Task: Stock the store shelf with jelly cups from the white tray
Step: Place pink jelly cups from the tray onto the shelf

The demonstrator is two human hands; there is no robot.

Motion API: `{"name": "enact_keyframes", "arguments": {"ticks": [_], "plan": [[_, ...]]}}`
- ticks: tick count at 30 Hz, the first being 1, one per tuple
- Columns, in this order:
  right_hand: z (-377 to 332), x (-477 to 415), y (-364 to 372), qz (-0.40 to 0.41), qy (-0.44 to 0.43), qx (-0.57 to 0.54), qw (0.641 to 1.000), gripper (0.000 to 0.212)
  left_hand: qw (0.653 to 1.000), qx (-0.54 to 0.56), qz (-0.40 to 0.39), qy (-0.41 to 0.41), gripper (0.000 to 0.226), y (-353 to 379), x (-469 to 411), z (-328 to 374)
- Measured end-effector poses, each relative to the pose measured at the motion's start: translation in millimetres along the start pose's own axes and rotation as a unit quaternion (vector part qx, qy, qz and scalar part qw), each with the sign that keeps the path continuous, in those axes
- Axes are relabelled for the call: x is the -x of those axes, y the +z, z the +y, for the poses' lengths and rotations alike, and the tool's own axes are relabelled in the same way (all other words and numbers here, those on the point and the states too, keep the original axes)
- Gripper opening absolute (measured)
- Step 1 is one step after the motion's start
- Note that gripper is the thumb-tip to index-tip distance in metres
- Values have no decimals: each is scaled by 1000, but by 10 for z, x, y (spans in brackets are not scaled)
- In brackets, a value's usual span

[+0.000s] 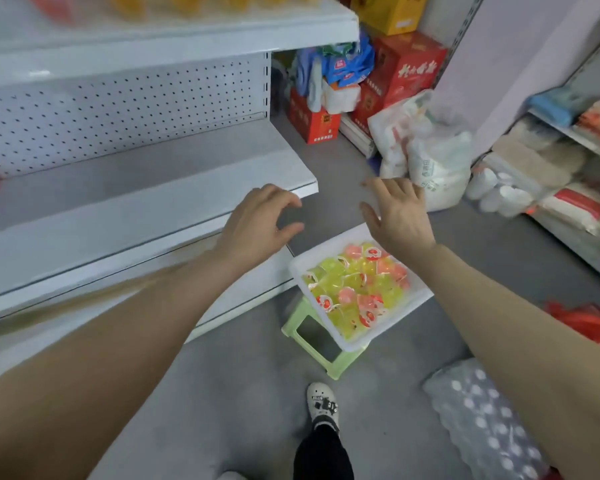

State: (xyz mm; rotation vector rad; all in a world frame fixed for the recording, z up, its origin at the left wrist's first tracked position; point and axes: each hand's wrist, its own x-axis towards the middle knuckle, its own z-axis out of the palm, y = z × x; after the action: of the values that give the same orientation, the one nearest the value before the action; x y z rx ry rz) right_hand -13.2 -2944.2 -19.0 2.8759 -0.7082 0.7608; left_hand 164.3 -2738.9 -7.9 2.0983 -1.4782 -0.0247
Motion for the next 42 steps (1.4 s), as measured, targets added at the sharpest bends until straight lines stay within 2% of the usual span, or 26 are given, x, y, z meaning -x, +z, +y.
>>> {"name": "enact_keyframes", "arguments": {"ticks": [6, 14, 20, 26, 33, 36, 42], "plan": [[789, 637, 558, -86, 43, -13, 995, 33, 995, 29, -90, -18, 30, 1176, -98, 113], [1543, 1167, 1639, -260, 70, -40, 962, 43, 973, 50, -188, -121, 37, 2595, -138, 0], [1668, 1514, 2414, -363, 62, -90, 925, 53, 956, 42, -237, -166, 37, 3407, -148, -158], [1588, 1796, 2982, -464, 31, -134, 875, 61, 943, 34, -259, -205, 41, 3871, -99, -328], [1664, 1844, 3184, -435, 24, -178, 882, 61, 945, 20, -265, -189, 41, 4192, -72, -400], [1736, 1763, 3112, -384, 26, -202, 901, 64, 944, 13, -267, -193, 44, 4302, -140, -334], [2046, 1646, 3085, -297, 56, -184, 935, 47, 931, -49, -279, -229, 44, 4460, -249, -205]]}}
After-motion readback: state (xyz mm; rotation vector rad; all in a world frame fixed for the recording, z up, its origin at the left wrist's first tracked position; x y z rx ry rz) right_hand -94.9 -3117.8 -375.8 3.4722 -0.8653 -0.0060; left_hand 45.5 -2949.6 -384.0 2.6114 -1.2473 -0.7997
